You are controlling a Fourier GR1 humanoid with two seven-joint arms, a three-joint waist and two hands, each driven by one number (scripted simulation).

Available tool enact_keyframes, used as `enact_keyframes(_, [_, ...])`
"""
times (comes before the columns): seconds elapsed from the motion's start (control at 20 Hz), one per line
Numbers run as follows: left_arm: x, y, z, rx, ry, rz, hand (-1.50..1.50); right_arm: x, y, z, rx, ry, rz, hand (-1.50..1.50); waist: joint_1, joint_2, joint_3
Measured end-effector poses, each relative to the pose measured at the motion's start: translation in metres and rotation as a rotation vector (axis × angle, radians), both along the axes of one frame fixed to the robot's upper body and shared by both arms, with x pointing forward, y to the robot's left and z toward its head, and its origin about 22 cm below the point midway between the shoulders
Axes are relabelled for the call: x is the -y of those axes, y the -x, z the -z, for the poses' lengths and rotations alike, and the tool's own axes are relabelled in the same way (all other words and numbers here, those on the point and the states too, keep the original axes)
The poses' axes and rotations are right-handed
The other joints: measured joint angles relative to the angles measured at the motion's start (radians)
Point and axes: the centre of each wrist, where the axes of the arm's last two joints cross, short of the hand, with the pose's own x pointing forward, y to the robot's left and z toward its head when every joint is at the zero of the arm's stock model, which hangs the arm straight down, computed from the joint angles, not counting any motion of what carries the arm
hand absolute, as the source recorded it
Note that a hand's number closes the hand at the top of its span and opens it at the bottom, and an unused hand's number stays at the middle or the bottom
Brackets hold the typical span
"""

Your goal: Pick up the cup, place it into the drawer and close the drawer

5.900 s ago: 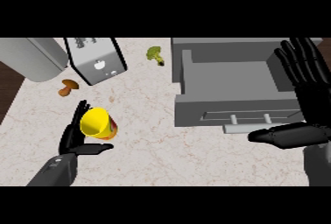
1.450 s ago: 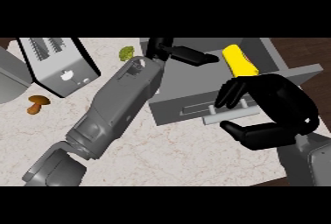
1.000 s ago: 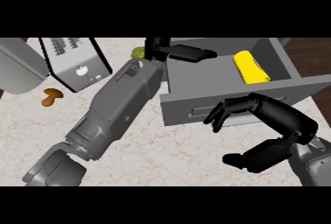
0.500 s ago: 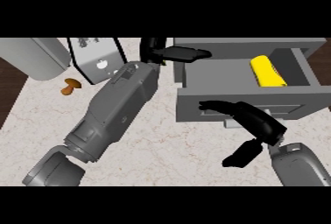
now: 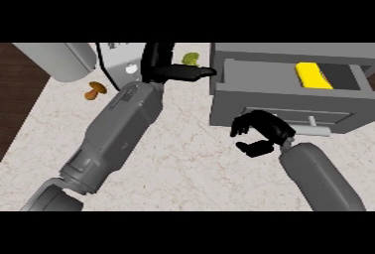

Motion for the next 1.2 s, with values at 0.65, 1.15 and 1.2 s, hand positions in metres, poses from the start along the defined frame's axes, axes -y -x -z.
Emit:
enact_keyframes(0.65, [-0.052, 0.01, 0.014, -0.005, 0.017, 0.049, -1.5, 0.053, -0.064, -0.028, 0.131, -0.176, 0.163, 1.5, 0.079, 0.016, 0.007])
enact_keyframes(1.15, [-0.071, 0.015, 0.018, -0.003, 0.008, 0.093, -1.5, 0.071, -0.065, -0.033, 0.046, -0.298, 0.167, 1.5, 0.105, 0.019, 0.013])
enact_keyframes(1.2, [-0.072, 0.016, 0.019, -0.004, 0.007, 0.096, -1.5, 0.073, -0.064, -0.033, 0.039, -0.306, 0.165, 1.5, 0.108, 0.02, 0.014])
